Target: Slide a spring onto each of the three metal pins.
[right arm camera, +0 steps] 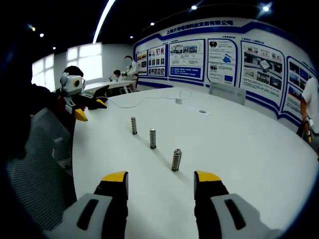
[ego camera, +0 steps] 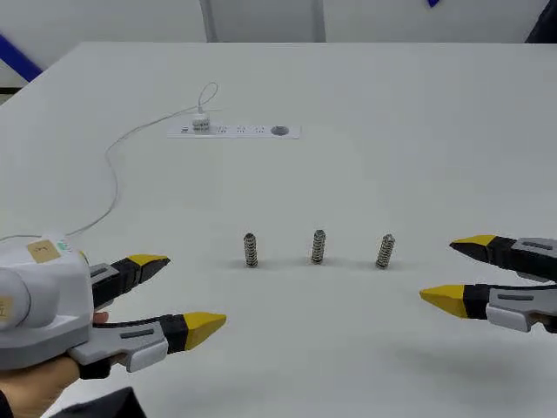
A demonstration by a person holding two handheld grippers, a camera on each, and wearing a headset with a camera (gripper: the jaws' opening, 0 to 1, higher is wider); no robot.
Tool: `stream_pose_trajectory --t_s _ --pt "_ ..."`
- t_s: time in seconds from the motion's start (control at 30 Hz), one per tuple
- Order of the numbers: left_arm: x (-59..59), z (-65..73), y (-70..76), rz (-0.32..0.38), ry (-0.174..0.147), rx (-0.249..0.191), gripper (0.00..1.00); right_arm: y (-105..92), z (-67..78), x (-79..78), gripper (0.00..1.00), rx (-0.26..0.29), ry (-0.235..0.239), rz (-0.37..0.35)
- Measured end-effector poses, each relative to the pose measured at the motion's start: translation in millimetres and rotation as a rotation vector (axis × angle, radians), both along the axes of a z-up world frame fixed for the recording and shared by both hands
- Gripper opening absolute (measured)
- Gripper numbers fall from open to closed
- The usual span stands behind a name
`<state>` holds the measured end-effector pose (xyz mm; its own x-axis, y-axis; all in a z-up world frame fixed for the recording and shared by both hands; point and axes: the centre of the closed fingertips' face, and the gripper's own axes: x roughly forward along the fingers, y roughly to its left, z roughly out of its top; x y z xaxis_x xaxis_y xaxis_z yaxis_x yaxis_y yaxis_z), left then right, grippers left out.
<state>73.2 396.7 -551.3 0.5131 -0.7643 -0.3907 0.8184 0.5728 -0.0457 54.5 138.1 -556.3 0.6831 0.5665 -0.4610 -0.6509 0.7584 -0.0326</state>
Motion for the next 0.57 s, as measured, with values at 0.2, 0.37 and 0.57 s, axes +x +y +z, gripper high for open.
stream_pose_trajectory --t_s 0.2,0.37,0.57 --pt "-0.6 -0.3 -0.5 -0.003 0.001 0.003 0.68 -0.5 -1.2 0.0 0.54 -0.001 0.006 -0.001" --pt "-0.8 -0.5 -0.7 -0.004 0.002 0.003 0.68 0.3 -1.3 -0.1 0.54 0.0 0.007 0.001" --pt "-1.3 -1.0 -0.6 -0.006 0.002 0.003 0.68 3.7 -2.1 -0.3 0.54 0.003 0.009 0.004"
